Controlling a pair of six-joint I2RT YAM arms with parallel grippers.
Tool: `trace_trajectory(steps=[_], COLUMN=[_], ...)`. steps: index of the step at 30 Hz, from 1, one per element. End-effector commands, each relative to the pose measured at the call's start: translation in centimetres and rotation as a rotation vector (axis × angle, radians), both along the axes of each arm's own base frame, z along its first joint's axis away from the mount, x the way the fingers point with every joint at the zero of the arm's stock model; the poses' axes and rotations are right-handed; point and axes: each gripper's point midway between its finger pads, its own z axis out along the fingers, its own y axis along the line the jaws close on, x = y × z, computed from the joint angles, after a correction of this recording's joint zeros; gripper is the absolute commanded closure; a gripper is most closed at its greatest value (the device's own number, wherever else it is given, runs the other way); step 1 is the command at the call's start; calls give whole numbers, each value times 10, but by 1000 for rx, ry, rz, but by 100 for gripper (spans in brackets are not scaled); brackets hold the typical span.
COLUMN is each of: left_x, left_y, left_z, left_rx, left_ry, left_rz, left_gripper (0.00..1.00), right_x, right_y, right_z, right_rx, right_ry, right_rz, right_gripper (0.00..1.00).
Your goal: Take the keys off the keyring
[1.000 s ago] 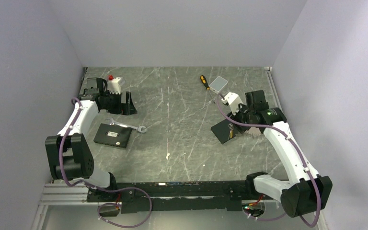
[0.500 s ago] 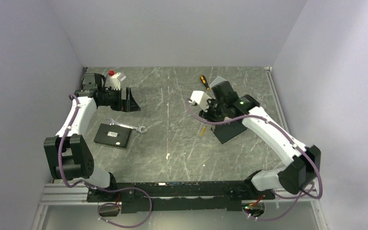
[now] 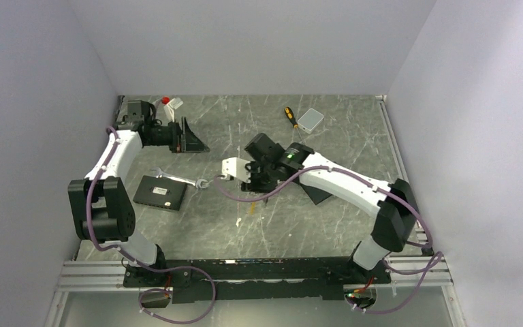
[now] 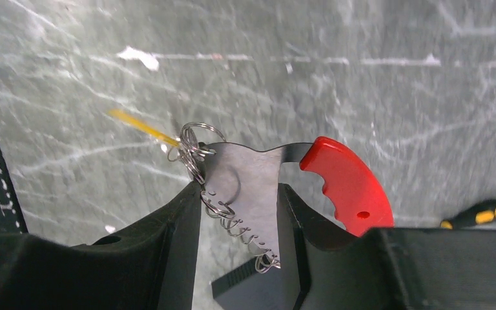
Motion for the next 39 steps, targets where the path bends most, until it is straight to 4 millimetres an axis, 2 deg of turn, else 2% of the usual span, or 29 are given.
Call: trace_trajectory(steps=[1, 7, 12, 16, 21, 29, 30, 31, 33, 34, 37, 39], left_x=[-18, -33, -49, -54, -55, -54, -53, -53, -51, -50, -46, -45], left_y=[-32, -55, -74, -82, -85, -86, -86, -85, -85, -84, -81, -80], left_z=[9, -12, -27, -36, -39, -39, -39, -40, -39, -38, -37, -36], left_rx=[-43, -15, 17, 36, 24, 25, 30, 35, 39, 41, 44, 51], left_ry=[-22, 2, 9, 22, 42, 45, 43, 43, 36, 35, 31, 29], left_rz=[-74, -129, -198, -225, -236, -241, -239, -236, -237, -235, -230, -234], left_gripper=[10, 13, 20, 26, 43, 78, 82, 86, 100, 100, 100, 100], right_x=[0, -9, -9, -4, 3, 7, 20, 7, 2, 1, -5, -11], right_y=[43, 66, 71, 72, 71, 65, 55, 63, 63, 62, 57, 52], right_z=[19, 15, 9, 14, 21, 21, 22, 23, 26, 28, 33, 37], right_rx=[59, 45, 26, 28, 30, 17, 17, 28, 37, 42, 44, 47], right_ry=[-75, -101, -115, -145, -186, -221, -221, -214, -206, -202, -185, -173], right_rz=[72, 114, 108, 87, 64, 50, 13, 46, 51, 53, 57, 71], right_gripper=[100, 100, 100, 100, 100, 100, 100, 99, 89, 83, 50, 33])
